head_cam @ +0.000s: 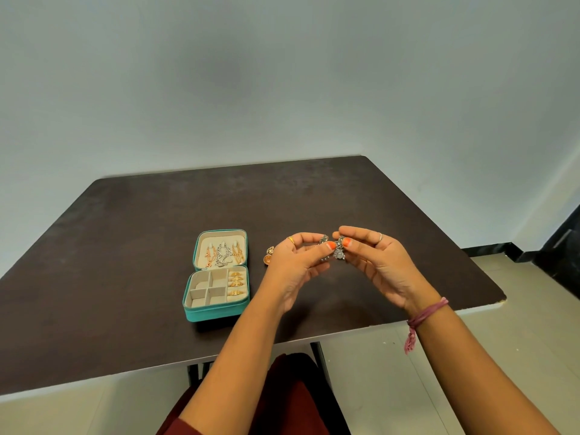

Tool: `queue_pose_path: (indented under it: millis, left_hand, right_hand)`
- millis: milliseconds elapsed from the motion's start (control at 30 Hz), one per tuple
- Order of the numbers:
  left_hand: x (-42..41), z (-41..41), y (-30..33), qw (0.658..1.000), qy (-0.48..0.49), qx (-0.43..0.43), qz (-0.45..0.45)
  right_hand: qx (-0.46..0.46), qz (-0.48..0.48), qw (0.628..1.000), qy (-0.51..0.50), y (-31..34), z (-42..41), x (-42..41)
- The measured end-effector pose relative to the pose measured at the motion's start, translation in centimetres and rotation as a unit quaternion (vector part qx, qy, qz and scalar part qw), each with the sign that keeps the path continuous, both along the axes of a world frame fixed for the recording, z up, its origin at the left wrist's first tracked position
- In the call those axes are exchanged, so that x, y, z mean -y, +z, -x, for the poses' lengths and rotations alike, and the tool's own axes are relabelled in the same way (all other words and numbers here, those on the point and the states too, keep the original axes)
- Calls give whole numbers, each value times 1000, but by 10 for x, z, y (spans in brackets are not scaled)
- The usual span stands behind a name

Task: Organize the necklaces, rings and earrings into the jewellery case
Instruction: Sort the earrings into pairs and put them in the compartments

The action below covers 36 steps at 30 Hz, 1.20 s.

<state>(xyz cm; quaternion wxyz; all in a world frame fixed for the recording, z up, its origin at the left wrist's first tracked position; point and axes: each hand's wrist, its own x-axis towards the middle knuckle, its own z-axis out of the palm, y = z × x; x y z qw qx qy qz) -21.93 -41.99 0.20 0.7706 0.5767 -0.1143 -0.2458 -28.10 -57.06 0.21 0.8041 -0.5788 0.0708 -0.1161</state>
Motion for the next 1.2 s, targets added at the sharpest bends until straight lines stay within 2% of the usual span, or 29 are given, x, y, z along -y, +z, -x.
queue_pose_path:
  millis: [167,367,733,1000,1200]
  left_hand:
    - [-3,-2,-1,1000,-6,-11,-1]
    - [-6,-6,-2,999,-24,-28,-20]
    - [-8,-22,1,995,-41,-76,-53]
    - [-16,-61,19,991,-10,12,-130]
    - [-15,-80,22,953,-50,59,-294]
  right_hand:
    - [8,82,996,-16,-1,-1,-1]
    - [24,136,990,-27,0,-2,-6]
    - [-3,154,987,-47,-6,-14,-6]
    - [-47,135,989,-39,-2,-38,0]
    - [-115,161,980,-19,-9,-62,-4]
